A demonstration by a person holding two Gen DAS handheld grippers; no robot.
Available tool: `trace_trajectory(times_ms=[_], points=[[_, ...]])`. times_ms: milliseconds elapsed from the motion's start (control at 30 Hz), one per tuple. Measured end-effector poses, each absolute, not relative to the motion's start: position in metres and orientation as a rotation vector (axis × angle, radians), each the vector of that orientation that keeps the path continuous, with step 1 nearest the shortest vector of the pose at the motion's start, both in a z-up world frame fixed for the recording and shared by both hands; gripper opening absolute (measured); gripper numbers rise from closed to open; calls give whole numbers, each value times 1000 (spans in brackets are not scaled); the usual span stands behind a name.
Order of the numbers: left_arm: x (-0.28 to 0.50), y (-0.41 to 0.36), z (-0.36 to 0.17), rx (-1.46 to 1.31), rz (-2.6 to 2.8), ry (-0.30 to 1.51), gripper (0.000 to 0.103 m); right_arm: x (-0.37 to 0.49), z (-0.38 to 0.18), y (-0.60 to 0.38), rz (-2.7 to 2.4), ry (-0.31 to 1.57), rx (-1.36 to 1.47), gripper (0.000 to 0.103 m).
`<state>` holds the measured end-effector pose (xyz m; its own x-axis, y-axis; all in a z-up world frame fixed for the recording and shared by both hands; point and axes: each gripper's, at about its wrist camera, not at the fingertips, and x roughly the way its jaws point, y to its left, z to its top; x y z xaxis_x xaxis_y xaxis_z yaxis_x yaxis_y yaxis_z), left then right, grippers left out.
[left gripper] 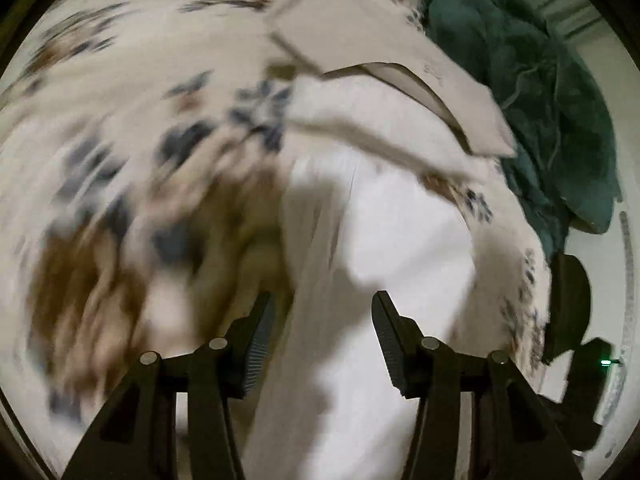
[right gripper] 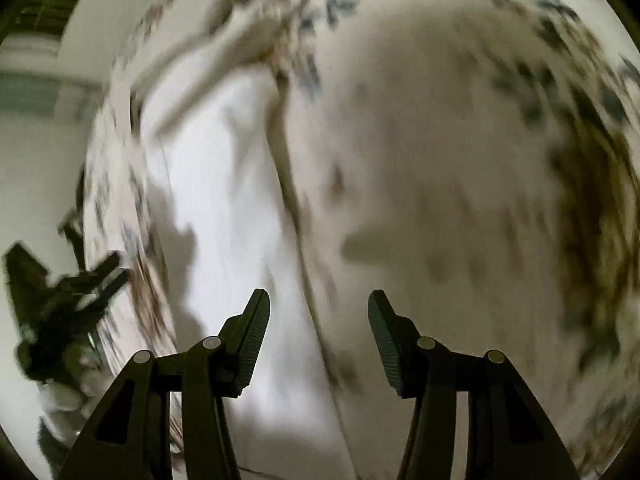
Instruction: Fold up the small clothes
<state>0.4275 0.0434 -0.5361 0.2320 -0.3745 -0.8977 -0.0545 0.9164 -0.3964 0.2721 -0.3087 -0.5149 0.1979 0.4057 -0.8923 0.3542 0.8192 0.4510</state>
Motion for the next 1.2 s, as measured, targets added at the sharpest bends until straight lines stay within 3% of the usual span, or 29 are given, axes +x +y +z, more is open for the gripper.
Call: trace_trajectory(times_ms=[67, 100, 133, 333, 400, 467, 633, 767, 800, 833, 867, 900, 933, 1033, 1200], points=[[464, 29, -557, -317, -250, 1340, 44, 310, -520, -319, 21, 1372, 724, 53], [470, 27, -558, -304, -258, 1337, 11, 325, -522, -320, 15, 1365, 735, 53], [479, 27, -564, -289, -260, 1328, 3, 339, -525, -318, 6, 1358, 748, 53], [485, 49, -583, -333, -268, 1344, 2, 399, -554, -282, 11, 1377, 789, 53], [485, 54, -587, -355, -277, 1352, 2, 423, -569, -276, 11, 1389, 798, 40], [495, 54, -588, -369, -284, 1359, 2, 449, -582, -271, 31, 1409, 800, 17], [509, 60, -594, -401, -300, 1385, 3, 493, -596, -264, -34, 1408, 680, 11], [507, 76, -589, -481, -352, 1393, 10, 505, -587, -261, -26, 1429, 670, 13], [504, 88, -586, -503, -359, 1392, 21, 504, -584, -261, -16, 1436, 684, 14], [500, 98, -584, -542, -368, 1383, 29, 500, -579, -265, 3, 1437, 703, 22], [497, 107, -583, -585, -377, 1372, 53, 494, -575, -269, 33, 1432, 731, 38], [495, 112, -585, -622, -385, 1366, 68, 488, -572, -273, 67, 1424, 763, 46], [492, 117, -588, -679, -401, 1358, 68, 482, -571, -276, 107, 1415, 798, 52], [497, 118, -602, -754, -437, 1367, 68, 469, -579, -283, 172, 1431, 850, 52], [515, 85, -605, -650, -476, 1365, 67, 465, -610, -278, 262, 1468, 961, 52]])
